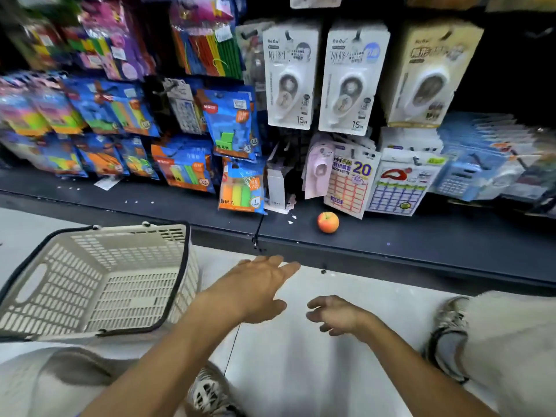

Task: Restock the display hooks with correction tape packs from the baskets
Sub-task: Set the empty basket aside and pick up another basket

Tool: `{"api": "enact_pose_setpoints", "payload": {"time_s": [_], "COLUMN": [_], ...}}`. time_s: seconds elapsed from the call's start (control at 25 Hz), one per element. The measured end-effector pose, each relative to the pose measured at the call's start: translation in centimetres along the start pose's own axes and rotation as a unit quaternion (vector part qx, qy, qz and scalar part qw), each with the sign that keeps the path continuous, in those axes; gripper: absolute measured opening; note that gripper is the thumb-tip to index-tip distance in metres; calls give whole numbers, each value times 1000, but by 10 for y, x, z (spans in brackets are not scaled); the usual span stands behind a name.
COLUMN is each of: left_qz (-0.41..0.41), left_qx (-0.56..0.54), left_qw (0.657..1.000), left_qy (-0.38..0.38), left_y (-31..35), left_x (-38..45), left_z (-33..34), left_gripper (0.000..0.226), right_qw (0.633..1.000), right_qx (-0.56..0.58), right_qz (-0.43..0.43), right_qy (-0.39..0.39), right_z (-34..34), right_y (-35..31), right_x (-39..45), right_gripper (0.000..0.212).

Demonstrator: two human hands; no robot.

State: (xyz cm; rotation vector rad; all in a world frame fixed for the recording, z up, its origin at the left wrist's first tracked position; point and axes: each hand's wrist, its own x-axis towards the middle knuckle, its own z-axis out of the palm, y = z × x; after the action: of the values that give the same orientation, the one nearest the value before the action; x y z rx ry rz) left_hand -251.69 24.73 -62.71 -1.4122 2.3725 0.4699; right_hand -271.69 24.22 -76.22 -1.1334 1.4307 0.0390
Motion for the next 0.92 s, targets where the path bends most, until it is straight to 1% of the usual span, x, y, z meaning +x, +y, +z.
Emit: {"api": "enact_pose_setpoints", "payload": {"time_s": [0.04,0.08,0.12,0.16,0.2,0.24,0.32,0.36,0.48,0.56,0.6,0.64,0.68,0.72,0.76,0.84,0.88,0.92], "left_qz": [2,4,6,12,23,35,51,62,81,86,117,146,158,161,160,148,135,118], "left_qx": [-13,-21,-16,3,16,7,-48,-60,-19,15,18,-14,-61,-109,-140,-180,-214,-259], "left_qw": [1000,1000,1000,1000,999,998,993,992,996,996,993,989,985,981,977,972,965,954], "left_qy": [6,13,13,14,24,48,91,93,44,11,9,17,21,27,19,-35,-67,-95], "left_y": [11,26,44,64,83,101,137,150,177,198,216,236,257,278,299,334,350,365], "left_x": [5,12,19,28,37,45,55,55,54,65,77,91,106,120,134,163,178,192], "left_z": [-3,-6,-8,-10,-13,-14,-13,-9,22,24,18,11,4,1,1,17,29,41], "left_gripper": [72,70,68,66,65,64,61,60,54,48,49,50,50,48,46,41,40,39], "right_qw": [999,994,979,950,914,881,839,821,762,732,716,704,702,712,733,785,803,813], "right_qx": [34,81,149,226,296,351,416,441,511,544,558,567,563,544,504,376,312,266], "right_qz": [3,-4,-21,-46,-68,-81,-94,-98,-110,-114,-115,-117,-119,-121,-120,-104,-87,-65], "right_qy": [20,67,136,210,269,306,337,349,382,394,403,411,419,427,440,481,500,514], "right_z": [-17,-35,-52,-68,-81,-94,-114,-121,-134,-146,-157,-173,-193,-216,-241,-282,-296,-303], "right_y": [8,15,24,32,38,44,59,67,85,92,97,101,106,114,124,149,168,189], "right_x": [-13,-26,-39,-54,-68,-82,-110,-121,-145,-157,-165,-175,-188,-202,-218,-247,-256,-262], "right_gripper": [43,38,35,32,30,27,24,24,30,34,32,27,23,18,13,9,12,15]}}
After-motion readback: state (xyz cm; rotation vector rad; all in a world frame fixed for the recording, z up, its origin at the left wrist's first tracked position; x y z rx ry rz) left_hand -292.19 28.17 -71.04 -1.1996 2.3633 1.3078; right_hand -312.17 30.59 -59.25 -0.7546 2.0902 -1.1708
